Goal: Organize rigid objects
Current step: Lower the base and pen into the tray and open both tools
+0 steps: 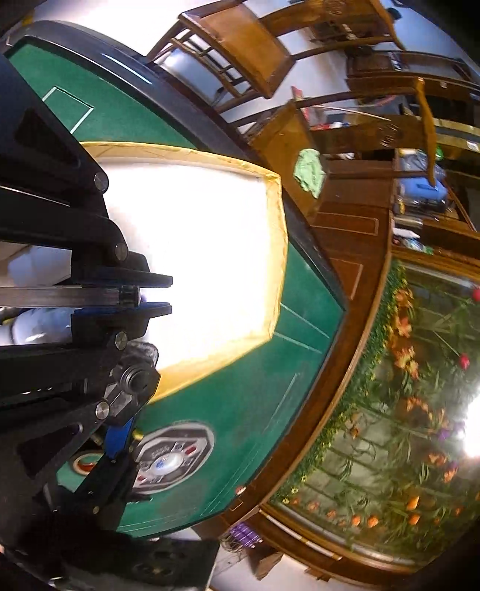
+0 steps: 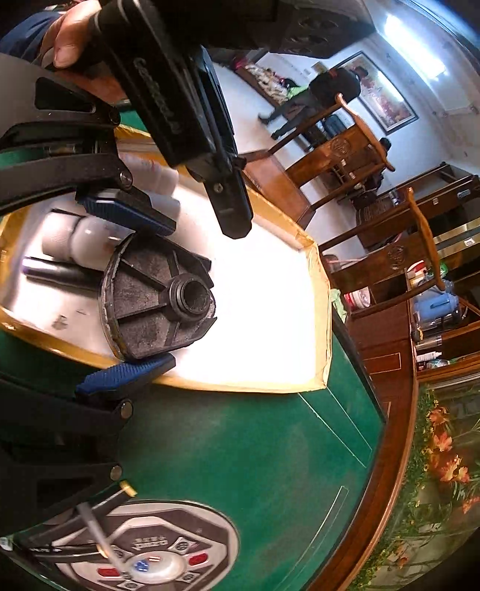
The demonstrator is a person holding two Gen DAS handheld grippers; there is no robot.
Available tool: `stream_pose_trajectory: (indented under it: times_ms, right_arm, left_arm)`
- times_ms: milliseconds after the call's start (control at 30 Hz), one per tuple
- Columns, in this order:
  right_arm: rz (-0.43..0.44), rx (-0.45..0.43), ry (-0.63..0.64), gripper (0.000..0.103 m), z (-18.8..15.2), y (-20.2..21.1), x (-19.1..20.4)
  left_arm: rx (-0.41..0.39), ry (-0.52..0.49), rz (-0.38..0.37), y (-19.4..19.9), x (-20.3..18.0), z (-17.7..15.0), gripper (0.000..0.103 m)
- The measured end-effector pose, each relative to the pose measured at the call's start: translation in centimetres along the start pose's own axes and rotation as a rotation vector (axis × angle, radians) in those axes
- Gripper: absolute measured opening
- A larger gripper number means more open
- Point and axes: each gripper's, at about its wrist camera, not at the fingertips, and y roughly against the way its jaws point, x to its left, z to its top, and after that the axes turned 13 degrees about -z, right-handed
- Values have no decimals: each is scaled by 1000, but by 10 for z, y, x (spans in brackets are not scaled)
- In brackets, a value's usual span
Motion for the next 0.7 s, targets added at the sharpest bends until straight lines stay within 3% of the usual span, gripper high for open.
stream_pose_trajectory:
  times_ms: [233, 467, 500, 533, 600, 700]
  right_arm:
    - [-39, 13, 21, 64, 19, -19, 6]
    - [-30, 44, 40, 64, 22, -32, 13]
    - [-28, 47, 39, 64, 21, -32, 13]
    - [-26, 49, 36, 64, 21, -31, 12]
    - [-18, 52, 26, 65, 21, -28, 9]
    - [-1, 48, 12, 65, 20, -22, 6]
  left_arm:
    - [58, 81, 36, -24, 23, 8, 7]
    - [50, 63, 65, -25, 22, 7, 10]
    - [53, 58, 71, -25, 21, 6, 22]
    - [54, 64, 72, -25, 22, 9, 40]
    - [26, 70, 67, -19, 22, 9, 55]
    - [12, 73, 56, -12, 19, 11, 56]
